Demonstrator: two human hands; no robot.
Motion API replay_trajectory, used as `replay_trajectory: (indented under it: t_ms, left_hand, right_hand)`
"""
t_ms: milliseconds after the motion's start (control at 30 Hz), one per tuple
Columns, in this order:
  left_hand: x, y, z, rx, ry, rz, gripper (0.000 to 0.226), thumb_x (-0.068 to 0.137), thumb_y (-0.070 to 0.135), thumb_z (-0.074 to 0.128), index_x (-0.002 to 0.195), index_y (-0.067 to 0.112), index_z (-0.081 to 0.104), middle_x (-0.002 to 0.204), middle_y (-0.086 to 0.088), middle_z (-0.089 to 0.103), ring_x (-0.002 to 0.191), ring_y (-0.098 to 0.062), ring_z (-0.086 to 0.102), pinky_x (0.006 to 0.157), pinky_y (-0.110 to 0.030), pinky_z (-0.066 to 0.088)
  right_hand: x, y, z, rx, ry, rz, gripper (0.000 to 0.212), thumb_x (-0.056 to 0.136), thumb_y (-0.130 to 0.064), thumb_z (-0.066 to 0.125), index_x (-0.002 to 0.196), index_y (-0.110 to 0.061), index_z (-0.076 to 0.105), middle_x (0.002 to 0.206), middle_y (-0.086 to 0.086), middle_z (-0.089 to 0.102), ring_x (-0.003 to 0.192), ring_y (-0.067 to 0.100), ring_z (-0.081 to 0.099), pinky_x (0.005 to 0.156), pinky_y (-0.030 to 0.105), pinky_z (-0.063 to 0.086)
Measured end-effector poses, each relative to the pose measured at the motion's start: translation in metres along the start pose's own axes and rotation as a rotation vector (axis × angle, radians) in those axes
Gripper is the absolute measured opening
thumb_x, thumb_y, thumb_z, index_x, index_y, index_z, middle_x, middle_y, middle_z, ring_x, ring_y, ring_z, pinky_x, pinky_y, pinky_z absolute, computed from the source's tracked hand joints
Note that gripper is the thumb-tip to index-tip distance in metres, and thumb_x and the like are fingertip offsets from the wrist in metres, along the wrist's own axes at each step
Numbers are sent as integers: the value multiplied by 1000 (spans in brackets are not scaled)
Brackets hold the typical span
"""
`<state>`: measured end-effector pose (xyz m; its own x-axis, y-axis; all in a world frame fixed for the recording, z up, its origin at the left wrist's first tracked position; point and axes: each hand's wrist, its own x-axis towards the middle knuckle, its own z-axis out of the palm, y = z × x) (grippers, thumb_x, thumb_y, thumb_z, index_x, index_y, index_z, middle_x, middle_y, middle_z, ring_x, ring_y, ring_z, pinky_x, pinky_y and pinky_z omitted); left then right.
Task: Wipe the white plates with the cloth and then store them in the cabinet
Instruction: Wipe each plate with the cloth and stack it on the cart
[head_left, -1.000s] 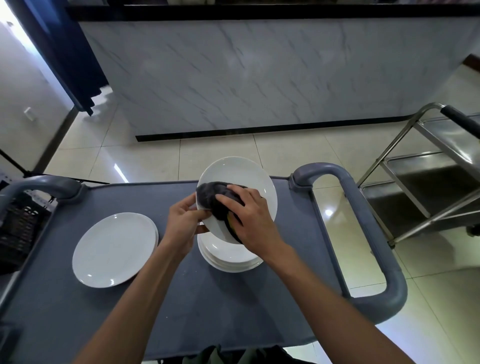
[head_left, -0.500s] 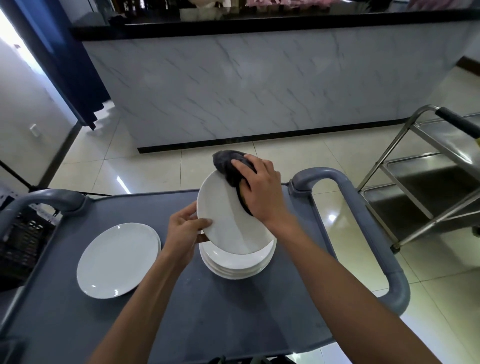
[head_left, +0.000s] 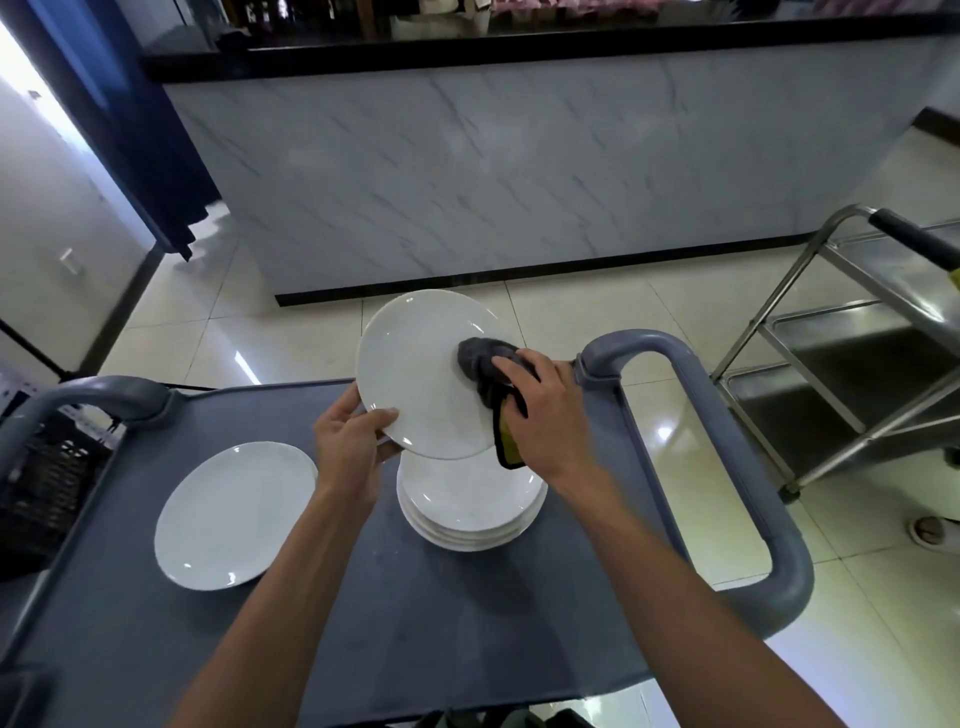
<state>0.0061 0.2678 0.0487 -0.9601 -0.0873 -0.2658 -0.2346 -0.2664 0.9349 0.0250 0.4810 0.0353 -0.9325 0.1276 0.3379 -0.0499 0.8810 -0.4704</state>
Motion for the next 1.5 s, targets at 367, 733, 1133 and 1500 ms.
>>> replay_trajectory:
  t_ms: [367, 733, 1133, 1500]
  left_hand:
    - [-5, 6, 18, -93, 25, 44, 46, 90, -13, 53, 109, 24, 71, 94, 1, 77, 84, -20, 72, 68, -35, 61]
    - [-4, 7, -3, -54, 2, 9, 46, 88, -12, 55, 109, 25, 72, 100, -1, 76, 87, -26, 68, 67, -37, 61]
    - [0, 2, -19, 112, -187, -72, 49, 84, -12, 59, 111, 25, 75, 104, -8, 77, 84, -30, 71, 65, -40, 59]
    - [0, 1, -9, 122, -204, -56, 48, 83, -15, 58, 117, 16, 73, 101, -13, 76, 80, -30, 71, 68, -44, 59]
  right_hand:
    - [-22, -53, 13, 239, -16, -19, 47, 95, -12, 58, 140, -23, 54, 141, 2, 50, 126, 25, 40, 106, 41, 43]
    - [-19, -33, 11, 112, -63, -76, 48, 89, -7, 58, 133, -25, 62, 139, 3, 53, 122, 29, 45, 96, 48, 44]
    - [25, -9, -7, -2, 85, -44, 47, 90, -6, 59, 134, -22, 60, 139, 6, 53, 121, 32, 45, 94, 49, 46]
    - [15, -55, 3, 50, 0, -290, 47, 91, -12, 59, 136, -24, 58, 141, 8, 52, 123, 32, 46, 95, 52, 43]
